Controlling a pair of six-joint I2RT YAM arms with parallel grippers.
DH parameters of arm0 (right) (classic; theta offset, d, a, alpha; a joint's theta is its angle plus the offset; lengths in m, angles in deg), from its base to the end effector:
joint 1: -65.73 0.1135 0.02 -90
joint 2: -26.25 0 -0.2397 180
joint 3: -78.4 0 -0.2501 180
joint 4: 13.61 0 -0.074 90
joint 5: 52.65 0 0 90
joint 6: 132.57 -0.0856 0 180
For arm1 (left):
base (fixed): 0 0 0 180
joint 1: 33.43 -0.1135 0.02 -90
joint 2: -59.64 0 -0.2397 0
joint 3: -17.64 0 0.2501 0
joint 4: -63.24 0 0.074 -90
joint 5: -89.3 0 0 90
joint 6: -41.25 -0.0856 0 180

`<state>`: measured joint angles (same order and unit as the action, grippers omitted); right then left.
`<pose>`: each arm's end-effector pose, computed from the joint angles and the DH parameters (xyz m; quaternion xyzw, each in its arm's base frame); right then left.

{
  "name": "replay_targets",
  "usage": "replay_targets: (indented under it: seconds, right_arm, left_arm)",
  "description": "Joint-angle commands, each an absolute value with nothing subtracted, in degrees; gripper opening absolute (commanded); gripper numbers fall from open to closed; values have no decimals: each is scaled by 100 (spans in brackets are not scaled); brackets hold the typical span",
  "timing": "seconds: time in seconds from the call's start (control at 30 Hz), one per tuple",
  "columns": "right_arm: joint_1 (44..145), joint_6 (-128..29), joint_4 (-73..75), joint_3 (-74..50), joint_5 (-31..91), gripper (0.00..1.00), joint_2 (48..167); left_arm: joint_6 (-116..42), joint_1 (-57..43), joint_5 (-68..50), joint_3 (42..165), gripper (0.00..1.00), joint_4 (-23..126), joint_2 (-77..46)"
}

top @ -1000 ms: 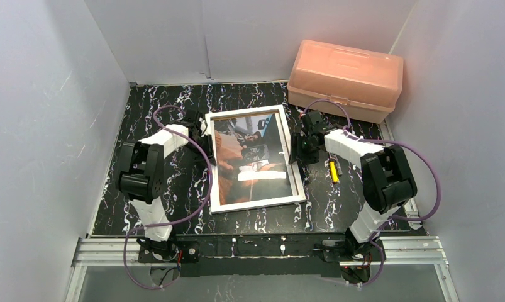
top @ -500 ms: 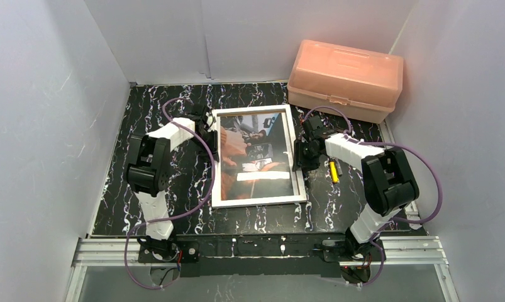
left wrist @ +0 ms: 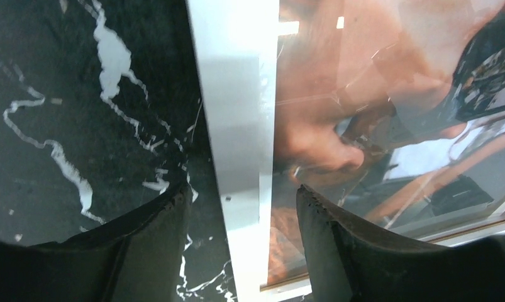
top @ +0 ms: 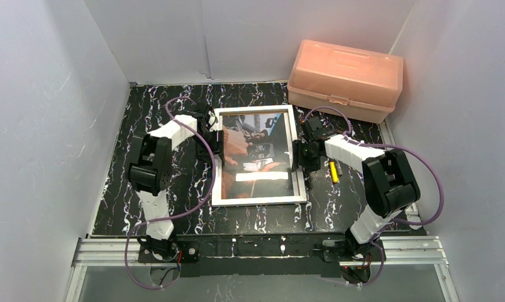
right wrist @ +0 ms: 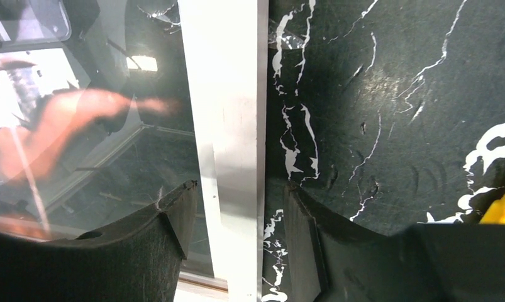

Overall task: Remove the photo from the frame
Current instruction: Adjust the photo frame at the center of the board.

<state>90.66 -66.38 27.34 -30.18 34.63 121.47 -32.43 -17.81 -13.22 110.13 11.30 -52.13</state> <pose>0.3054 0.1464 0.1070 -0.0147 0.9754 0.1113 0.1895 0.3761 -0.1244 0.1043 0.0118 0.9808 -0.1480 0.1263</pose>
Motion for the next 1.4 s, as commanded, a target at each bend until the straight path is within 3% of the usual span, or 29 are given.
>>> replay_targets:
  seconds: [0.0,0.43,0.63,1.37]
  right_arm:
    - [9096,-6609,2811,-2713,3709,58,12179]
    - [9160,-6556,2778,-2554,3614,38,12419]
    - [9217,-6542,2890,-2434,3694,30,12380]
    - [9322,-6721,3171,-2198,3881,25,12082]
  left_arm:
    - [-3018,-1758,-1025,10822,61,732,-4437]
    - [-2520,-1753,-1014,9496,57,775,-2789]
    - [-2476,-1752,-1026,9429,56,764,-2644]
    - [-2633,-1753,-929,9598,54,576,-2792]
